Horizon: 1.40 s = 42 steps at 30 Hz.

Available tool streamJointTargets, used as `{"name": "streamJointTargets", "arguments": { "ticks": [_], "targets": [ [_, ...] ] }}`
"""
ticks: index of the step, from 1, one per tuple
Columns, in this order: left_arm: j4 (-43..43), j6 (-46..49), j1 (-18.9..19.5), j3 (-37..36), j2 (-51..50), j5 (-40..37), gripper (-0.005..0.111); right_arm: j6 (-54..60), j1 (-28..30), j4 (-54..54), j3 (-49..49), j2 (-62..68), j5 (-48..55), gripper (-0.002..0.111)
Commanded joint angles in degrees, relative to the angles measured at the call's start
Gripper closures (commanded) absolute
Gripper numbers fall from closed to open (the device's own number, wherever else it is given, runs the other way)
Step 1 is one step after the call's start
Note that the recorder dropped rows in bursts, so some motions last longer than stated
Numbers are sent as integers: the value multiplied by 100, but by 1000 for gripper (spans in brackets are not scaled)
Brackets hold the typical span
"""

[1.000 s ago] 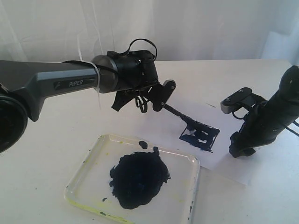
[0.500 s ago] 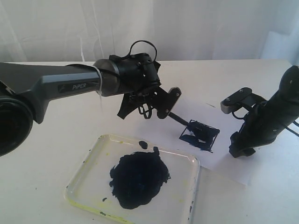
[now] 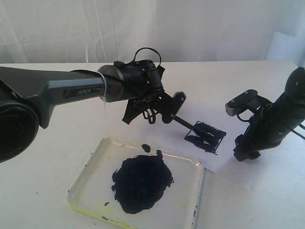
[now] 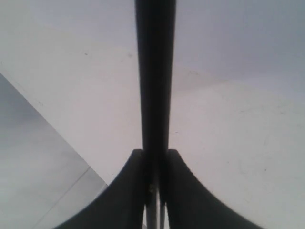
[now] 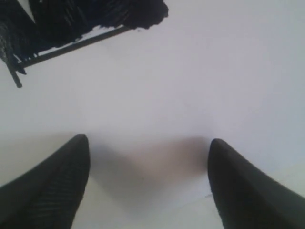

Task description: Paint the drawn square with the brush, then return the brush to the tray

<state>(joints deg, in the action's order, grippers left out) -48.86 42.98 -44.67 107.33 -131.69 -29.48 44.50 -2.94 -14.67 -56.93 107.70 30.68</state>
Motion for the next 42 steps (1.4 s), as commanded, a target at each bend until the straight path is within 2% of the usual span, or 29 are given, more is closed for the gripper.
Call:
{"name": "streamJointTargets", "arguments": {
  "ticks": [1,12,26,36,42],
  "targets": [
    [-280,-571,4,13,10,5,107,1,10,138,39,96,0,42],
    [-874,-1007,4,13,-168,21,107,1,10,138,39,96,0,42],
    [-1871,-1649,4,13,-168,-585,107,2,10,138,39,96,11,42],
    [-1975,-1671,4,13,-168,-753,107,2,10,138,39,96,35,42],
    [-1933,-2075,-7,13,98,-561,107,2,10,138,39,96,35,42]
  ]
}}
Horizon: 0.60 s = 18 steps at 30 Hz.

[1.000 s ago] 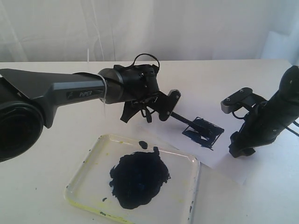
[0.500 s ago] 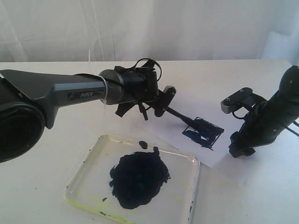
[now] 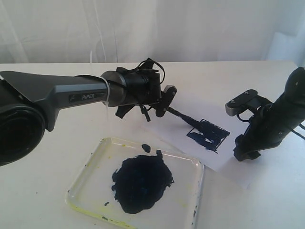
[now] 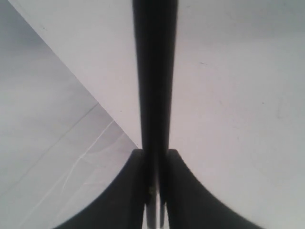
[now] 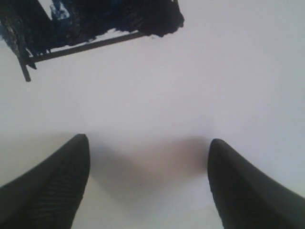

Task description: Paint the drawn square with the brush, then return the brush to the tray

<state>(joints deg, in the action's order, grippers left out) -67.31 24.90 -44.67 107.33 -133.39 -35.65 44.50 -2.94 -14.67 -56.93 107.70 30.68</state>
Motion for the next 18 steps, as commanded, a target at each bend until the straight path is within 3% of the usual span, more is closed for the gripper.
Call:
{"name": "streamJointTargets", "arguments": {
  "ticks": [1,6,18],
  "targets": [
    [-35,-205,-7,13,306,59,107,2,10,138,39,96,35,42],
    [53,-47,-7,13,343,-99,107,2,10,138,39,96,24,42],
    [1369,1159,-217,2,343,-146,107,2,10,138,39,96,-3,42]
  ]
}}
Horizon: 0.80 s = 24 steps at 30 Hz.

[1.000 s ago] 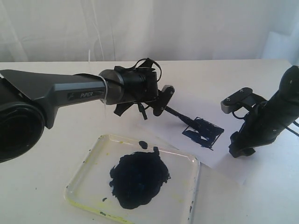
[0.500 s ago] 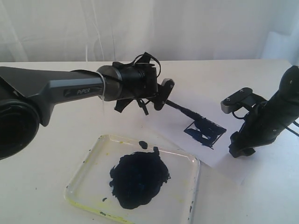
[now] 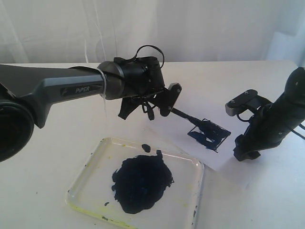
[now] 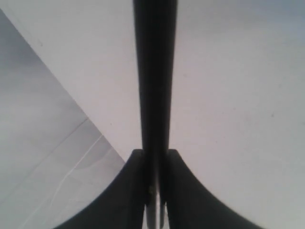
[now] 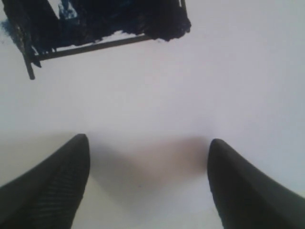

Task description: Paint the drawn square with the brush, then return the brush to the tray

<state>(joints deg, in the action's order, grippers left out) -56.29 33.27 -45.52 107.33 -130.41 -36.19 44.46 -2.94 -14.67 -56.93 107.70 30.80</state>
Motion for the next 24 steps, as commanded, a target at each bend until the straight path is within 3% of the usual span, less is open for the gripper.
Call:
{"name": "streamJointTargets", "arguments": {
  "ticks": [1,7,17,24],
  "targets": [
    [298,394,-145,2,45,-105,107,6,10,138,39,96,-14,42],
    [494,815,-195,2,-24,-199,107,6,10,138,39,96,-14,42],
    [468,743,-144,2,-176,49,107,6,10,138,39,96,20,42],
    [370,102,-38,2,-189,155,107,6,10,138,39,96,20,42]
  ]
}}
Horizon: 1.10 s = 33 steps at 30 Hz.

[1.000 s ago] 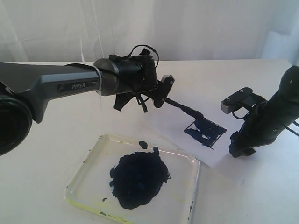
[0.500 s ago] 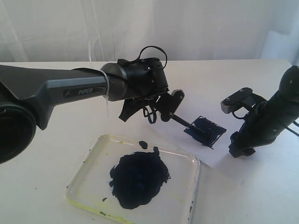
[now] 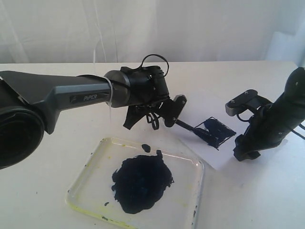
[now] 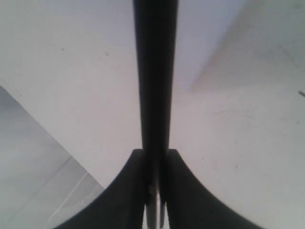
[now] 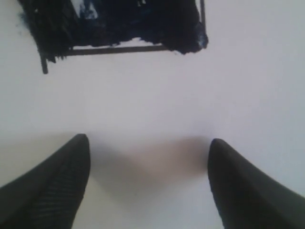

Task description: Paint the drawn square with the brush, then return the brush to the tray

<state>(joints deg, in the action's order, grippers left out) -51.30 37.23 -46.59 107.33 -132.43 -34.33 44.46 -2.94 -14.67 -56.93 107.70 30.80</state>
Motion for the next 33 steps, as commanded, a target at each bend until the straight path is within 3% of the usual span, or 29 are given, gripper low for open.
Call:
{"name": "streamJointTargets", "arguments": {
  "ticks": [1,17,33],
  "targets": [
    [-157,-296,80,2,14,-31,107,6,10,138,39,96,20,42],
    [-186,-296,80,70,42,519,107,6,10,138,39,96,20,42],
    [-534,-278,138,70,-174,509,107,6,10,138,39,96,31,42]
  ]
}}
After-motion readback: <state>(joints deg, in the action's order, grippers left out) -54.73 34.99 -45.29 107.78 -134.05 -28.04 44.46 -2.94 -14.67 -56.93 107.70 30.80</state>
